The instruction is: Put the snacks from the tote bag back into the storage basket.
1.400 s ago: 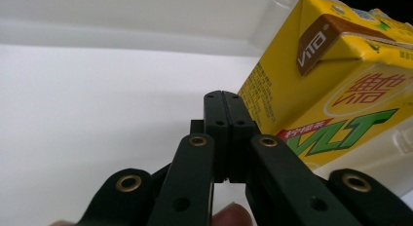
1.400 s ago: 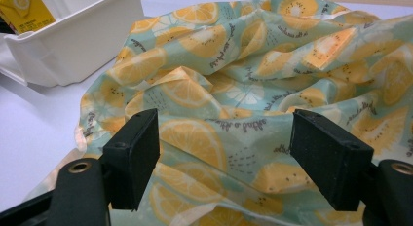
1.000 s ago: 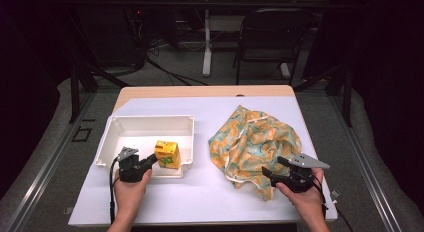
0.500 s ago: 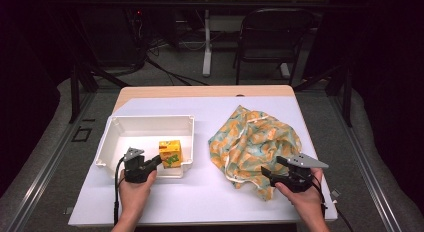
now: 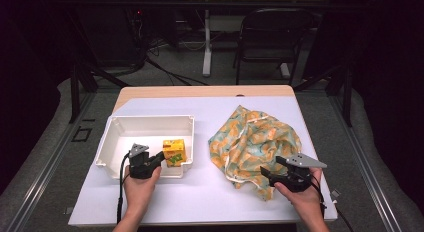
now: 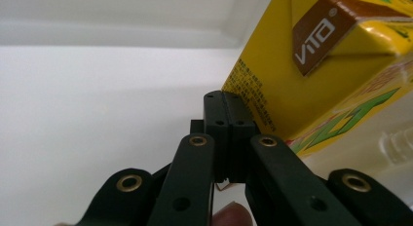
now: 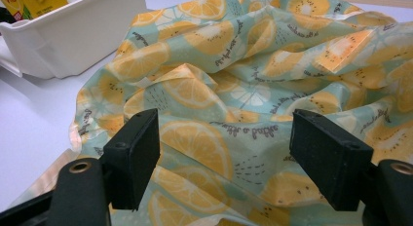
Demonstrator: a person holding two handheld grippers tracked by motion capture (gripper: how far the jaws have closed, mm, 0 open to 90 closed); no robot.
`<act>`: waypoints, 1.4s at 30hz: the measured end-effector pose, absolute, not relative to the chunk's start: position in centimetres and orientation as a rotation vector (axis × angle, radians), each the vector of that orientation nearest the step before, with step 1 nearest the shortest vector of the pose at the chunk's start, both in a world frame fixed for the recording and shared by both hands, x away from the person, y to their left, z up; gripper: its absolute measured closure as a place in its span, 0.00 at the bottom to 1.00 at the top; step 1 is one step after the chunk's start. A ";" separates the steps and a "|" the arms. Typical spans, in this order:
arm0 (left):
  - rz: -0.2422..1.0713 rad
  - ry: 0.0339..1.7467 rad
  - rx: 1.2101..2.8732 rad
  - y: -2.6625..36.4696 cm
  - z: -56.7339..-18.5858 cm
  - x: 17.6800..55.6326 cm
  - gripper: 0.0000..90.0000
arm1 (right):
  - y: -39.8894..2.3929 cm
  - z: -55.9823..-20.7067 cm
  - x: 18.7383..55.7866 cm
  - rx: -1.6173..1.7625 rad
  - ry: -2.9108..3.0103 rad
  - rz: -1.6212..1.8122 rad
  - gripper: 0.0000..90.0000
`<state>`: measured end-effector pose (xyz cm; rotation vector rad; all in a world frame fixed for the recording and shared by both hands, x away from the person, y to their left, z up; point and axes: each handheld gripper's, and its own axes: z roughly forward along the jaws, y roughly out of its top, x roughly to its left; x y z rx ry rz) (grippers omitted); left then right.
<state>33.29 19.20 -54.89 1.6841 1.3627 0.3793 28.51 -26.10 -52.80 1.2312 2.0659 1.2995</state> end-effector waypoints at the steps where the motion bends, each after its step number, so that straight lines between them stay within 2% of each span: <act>1: 0.380 1.363 1.683 19.1 -54.9 33.3 1.00 | -26.1 -52.8 28.5 1.229 2.065 1.295 0.29; 31: 0.392 1.350 1.684 18.1 -54.9 33.7 1.00 | -26.1 -52.8 28.4 1.213 2.068 1.300 0.29; 32: 0.404 1.357 1.675 18.1 -54.8 33.6 0.98 | -26.1 -52.8 28.4 1.213 2.069 1.296 0.29; 38: 0.417 1.359 1.622 19.4 -54.2 33.2 0.73 | -26.3 -52.7 28.4 1.211 2.056 1.302 0.28; 42: 0.454 1.359 1.610 19.9 -53.6 32.9 0.52 | -26.6 -52.6 28.3 1.215 2.042 1.315 0.27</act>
